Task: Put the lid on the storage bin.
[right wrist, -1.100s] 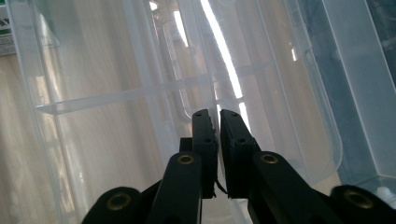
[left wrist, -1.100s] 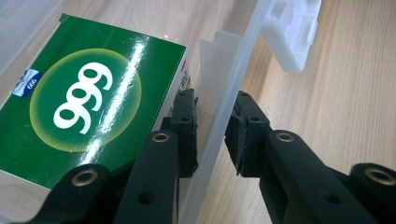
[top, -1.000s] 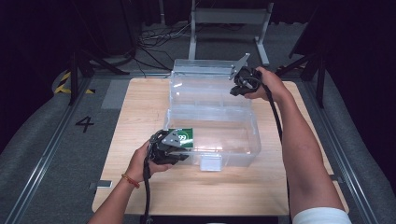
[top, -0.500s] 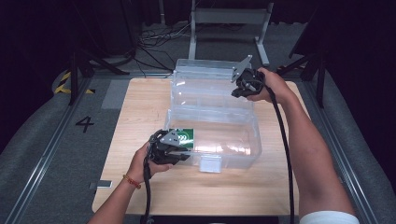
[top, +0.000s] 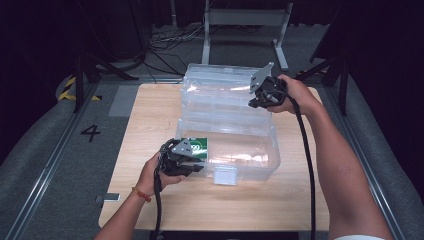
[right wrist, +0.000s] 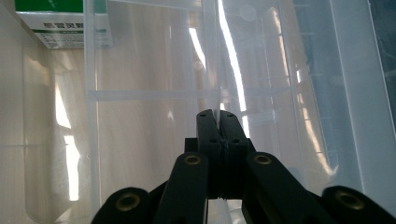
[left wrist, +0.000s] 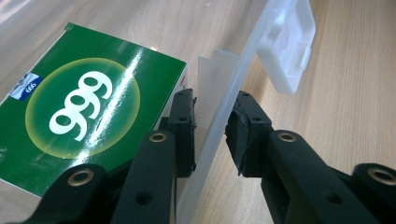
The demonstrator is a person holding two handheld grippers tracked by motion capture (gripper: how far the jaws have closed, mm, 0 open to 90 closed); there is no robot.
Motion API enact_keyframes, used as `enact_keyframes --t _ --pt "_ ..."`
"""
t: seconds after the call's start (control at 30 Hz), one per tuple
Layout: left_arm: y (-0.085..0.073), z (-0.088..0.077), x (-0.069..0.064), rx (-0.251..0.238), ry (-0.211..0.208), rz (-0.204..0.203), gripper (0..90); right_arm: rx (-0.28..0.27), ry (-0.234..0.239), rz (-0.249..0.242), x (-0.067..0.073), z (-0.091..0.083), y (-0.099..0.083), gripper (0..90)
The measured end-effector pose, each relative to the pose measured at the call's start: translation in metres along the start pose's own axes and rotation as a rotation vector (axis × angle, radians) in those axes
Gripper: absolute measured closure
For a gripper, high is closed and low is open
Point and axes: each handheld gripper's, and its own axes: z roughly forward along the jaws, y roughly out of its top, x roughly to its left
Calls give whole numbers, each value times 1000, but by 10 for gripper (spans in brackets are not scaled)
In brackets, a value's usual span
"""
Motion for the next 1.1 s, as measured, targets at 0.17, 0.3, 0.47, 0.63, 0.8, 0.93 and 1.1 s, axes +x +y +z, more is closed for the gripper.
enact_keyframes --t 0.17,0.3,0.47,0.63,0.8,0.93,1.1 --pt "0 0 0 2 1 2 728 -9 -4 -8 4 -3 0 897" --pt "0 0 0 5 0 2 728 -15 -8 -7 9 -5 1 897" --pt "1 0 -1 7 3 -2 725 -25 -2 -4 14 -9 1 898" --pt "1 0 -1 8 4 -2 725 -49 17 -6 19 -13 -1 899" --pt "1 0 0 10 1 -4 725 -66 13 -16 28 -17 -3 900" --pt "1 0 -1 10 1 -4 724 -74 10 -13 34 -19 -4 900" --pt "1 0 -1 7 4 -10 719 -88 1 -14 46 -21 -7 899"
